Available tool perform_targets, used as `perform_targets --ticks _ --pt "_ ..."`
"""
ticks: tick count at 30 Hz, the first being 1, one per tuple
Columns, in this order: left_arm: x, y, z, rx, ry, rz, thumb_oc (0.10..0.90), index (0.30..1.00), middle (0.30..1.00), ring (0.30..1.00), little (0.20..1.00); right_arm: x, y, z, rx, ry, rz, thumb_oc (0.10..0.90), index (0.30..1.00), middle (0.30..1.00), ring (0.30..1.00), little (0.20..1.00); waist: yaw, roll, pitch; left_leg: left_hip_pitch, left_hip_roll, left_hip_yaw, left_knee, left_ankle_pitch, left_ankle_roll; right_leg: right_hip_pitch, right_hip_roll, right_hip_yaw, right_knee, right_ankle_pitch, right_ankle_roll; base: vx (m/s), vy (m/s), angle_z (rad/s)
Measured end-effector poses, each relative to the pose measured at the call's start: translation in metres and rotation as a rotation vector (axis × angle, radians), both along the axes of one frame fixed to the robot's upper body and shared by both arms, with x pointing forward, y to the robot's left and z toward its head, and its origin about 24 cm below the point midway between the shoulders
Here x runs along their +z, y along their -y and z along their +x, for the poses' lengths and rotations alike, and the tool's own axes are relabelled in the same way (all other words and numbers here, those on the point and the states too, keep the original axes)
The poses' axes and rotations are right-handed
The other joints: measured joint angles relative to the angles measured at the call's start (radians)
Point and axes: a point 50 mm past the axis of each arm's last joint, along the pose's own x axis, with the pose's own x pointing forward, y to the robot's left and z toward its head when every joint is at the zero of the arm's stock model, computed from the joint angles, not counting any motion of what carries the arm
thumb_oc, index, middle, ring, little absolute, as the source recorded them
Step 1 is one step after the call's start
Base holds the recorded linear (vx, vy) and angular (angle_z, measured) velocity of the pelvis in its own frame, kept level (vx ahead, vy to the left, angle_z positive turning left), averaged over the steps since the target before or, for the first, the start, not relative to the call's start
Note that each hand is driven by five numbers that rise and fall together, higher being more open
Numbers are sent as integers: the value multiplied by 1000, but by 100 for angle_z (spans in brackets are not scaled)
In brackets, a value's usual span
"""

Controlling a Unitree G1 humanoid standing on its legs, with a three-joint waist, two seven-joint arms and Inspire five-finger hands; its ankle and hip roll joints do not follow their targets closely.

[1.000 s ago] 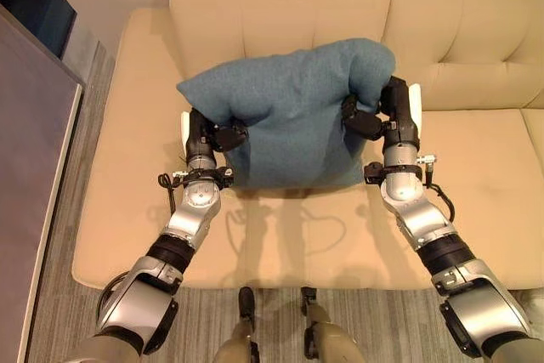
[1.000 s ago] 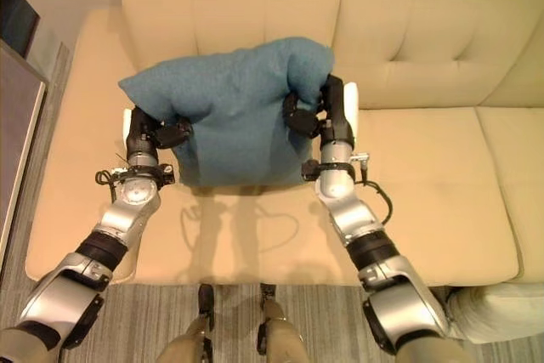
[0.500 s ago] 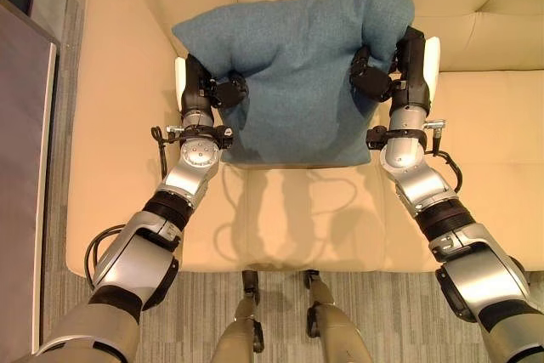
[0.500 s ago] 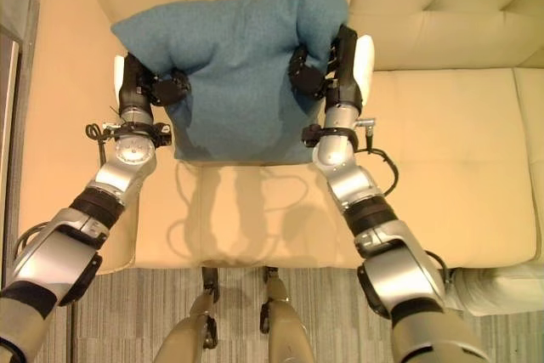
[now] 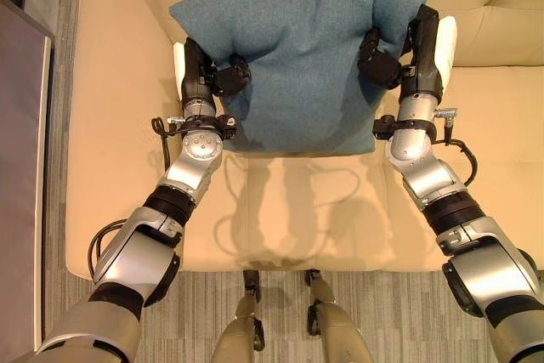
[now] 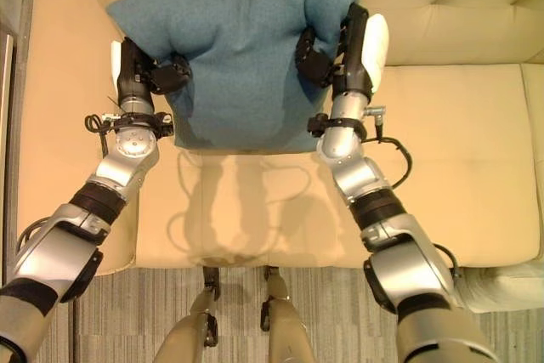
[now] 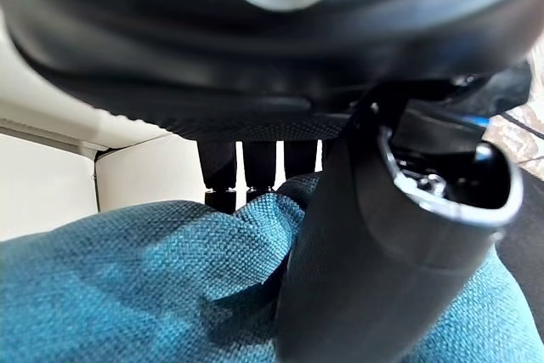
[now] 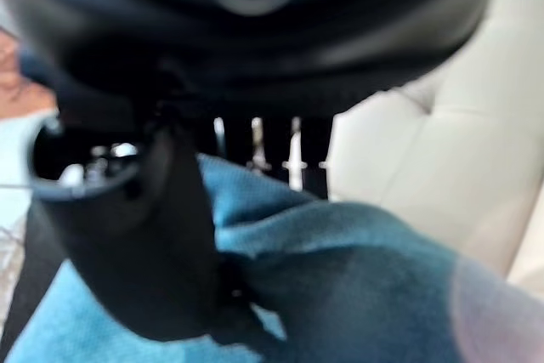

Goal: Pick up all the scattered cushions and arrange them neatly on the sofa.

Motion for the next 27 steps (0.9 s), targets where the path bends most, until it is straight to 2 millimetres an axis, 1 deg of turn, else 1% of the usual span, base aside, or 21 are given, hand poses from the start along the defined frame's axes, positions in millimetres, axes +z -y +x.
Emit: perform_targets --ticks 5,6,7,8,9,12,14,18,20,22,24,25,26,27 --pt "0 0 0 5 3 -2 400 300 300 300 300 1 0 0 -4 5 -10 400 300 300 300 300 -1 0 0 -6 0 -2 0 0 0 -4 1 -1 0 0 0 0 -8 1" --pt "1 1 0 6 8 -6 400 300 300 300 300 1 0 0 -7 10 -9 494 441 441 441 441 -1 0 0 -16 1 -2 0 0 0 -13 1 -1 0 0 0 -2 -37 3" --pt "1 1 0 7 9 -7 416 324 324 324 324 2 -1 0 -7 12 -10 714 771 771 771 771 -1 0 0 -22 1 -2 0 0 0 -21 1 -1 0 0 0 0 0 0" --pt "1 1 -1 6 11 -7 591 587 587 587 587 2 -1 0 -7 13 -10 800 900 900 900 900 -1 0 0 -26 1 -2 0 0 0 -25 2 -1 0 0 0 0 0 0" --pt "1 1 -1 6 14 -6 800 900 900 900 900 3 -1 1 -8 12 -15 800 900 900 900 900 -1 0 0 -28 1 -2 0 0 0 -27 2 -1 0 0 0 0 0 0" --pt "2 -3 0 1 12 18 800 900 900 900 900 5 2 1 -11 6 -42 800 900 900 900 900 -1 0 0 -27 1 -1 0 0 0 -26 2 -1 0 0 0 0 0 0" --pt "2 -10 0 0 5 52 800 900 900 900 900 5 7 2 -13 -11 -63 800 900 900 900 900 -1 0 0 -24 2 -1 0 0 -1 -23 2 -1 0 0 0 0 0 0" --pt "4 -20 0 -9 -2 89 800 900 900 900 900 5 9 2 7 -43 -97 800 900 900 900 900 0 0 0 -7 1 -1 0 0 -1 -5 1 -2 0 0 0 0 0 0" --pt "2 -30 1 8 -17 127 800 900 900 900 900 5 16 2 6 -62 -125 800 900 900 900 900 -1 0 0 2 1 0 0 0 -1 4 1 -2 0 0 0 0 0 0" --pt "5 -46 0 49 -18 151 800 900 900 900 900 10 29 0 -7 -77 -137 800 900 900 900 900 -2 0 0 15 1 -1 0 0 -1 20 1 -5 0 0 0 21 -10 2" --pt "5 -62 -4 70 -24 181 800 900 900 900 900 5 37 -3 5 -98 -141 800 900 900 900 900 0 0 0 27 2 -3 0 0 -1 33 2 -5 0 -2 2 95 -25 6" --pt "-2 -71 -11 67 -13 130 800 900 900 900 900 -4 46 -11 19 -101 -109 800 900 900 900 900 0 0 0 34 3 -3 0 0 -1 41 2 -6 0 -4 4 95 -15 7" --pt "-23 -85 -23 88 -32 71 800 900 900 900 900 -22 61 -24 19 -121 -54 800 900 900 900 900 0 0 0 56 5 -3 0 0 -1 67 3 -9 0 -10 8 75 -8 10" --pt "-46 -94 -32 109 -82 55 800 900 900 900 900 -41 74 -33 -7 -155 -19 800 900 900 900 900 -1 0 0 80 5 -3 0 0 -1 94 3 -13 0 -17 13 42 -12 15"
